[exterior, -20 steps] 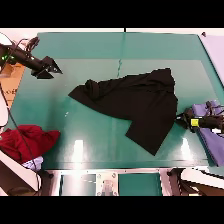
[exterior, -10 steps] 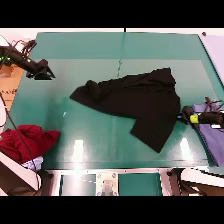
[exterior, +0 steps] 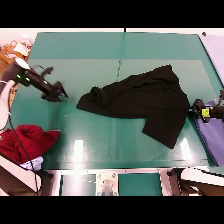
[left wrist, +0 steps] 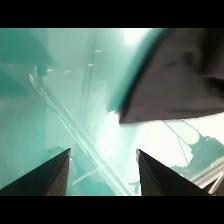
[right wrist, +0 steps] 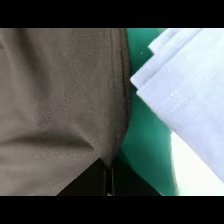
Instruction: Fold the shirts.
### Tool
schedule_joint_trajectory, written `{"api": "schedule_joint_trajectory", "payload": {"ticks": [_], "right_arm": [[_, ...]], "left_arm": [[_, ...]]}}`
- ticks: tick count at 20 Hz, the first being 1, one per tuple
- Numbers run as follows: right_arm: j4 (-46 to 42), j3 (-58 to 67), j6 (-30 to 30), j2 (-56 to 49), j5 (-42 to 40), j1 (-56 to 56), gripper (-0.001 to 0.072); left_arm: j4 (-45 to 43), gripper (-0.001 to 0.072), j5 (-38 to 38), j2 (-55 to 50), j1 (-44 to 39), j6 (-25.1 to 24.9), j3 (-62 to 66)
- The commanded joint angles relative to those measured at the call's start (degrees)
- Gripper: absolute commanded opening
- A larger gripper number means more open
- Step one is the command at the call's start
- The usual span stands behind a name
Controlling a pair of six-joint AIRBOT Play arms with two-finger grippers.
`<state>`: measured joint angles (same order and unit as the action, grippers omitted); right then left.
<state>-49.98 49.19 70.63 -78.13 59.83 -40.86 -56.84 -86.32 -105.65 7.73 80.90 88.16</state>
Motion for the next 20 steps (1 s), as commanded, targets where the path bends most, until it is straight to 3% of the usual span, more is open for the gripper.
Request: {"api": "schedule_joint_trajectory", "payload": {"ticks": [1,4,7,8,9,10,15,17,20], "right_arm": [[0.0,0.4,-0.4,-0.3,0.0,1.6,0.0022],[0.0,0.4,-0.4,-0.3,0.0,3.1,0.0023],[0.0,0.4,-0.4,-0.3,0.0,3.3,0.0022],[0.0,0.4,-0.4,-0.3,0.0,3.3,0.0022],[0.0,0.4,-0.4,-0.3,0.0,3.2,0.0022],[0.0,0.4,-0.4,-0.3,0.0,3.2,0.0022],[0.0,-0.3,-0.2,-0.3,0.4,3.2,0.0022],[0.3,-0.5,3.1,-0.3,1.8,3.2,0.002],[6.1,0.1,0.6,1.5,5.8,4.4,0.0019]], "left_arm": [[3.8,0.0489,13.0,0.3,-5.1,-1.1,-10.3],[7.9,0.0489,20.2,0.3,-8.9,-2.9,-11.5],[9.0,0.0486,17.4,0.3,-10.6,-5.7,-11.5],[8.9,0.0387,14.4,0.3,-10.6,-6.4,-11.4],[8.1,0.0181,11.9,0.3,-10.3,-7.3,-11.4],[7.3,0.0046,9.9,0.3,-9.9,-8.3,-11.4],[6.3,0.0032,11.8,0.3,-8.8,-8.3,-10.9],[6.5,0.0032,9.4,1.1,-8.4,-8.3,-8.1],[6.4,0.0032,6.2,5.7,-7.1,-6.4,-0.7]]}}
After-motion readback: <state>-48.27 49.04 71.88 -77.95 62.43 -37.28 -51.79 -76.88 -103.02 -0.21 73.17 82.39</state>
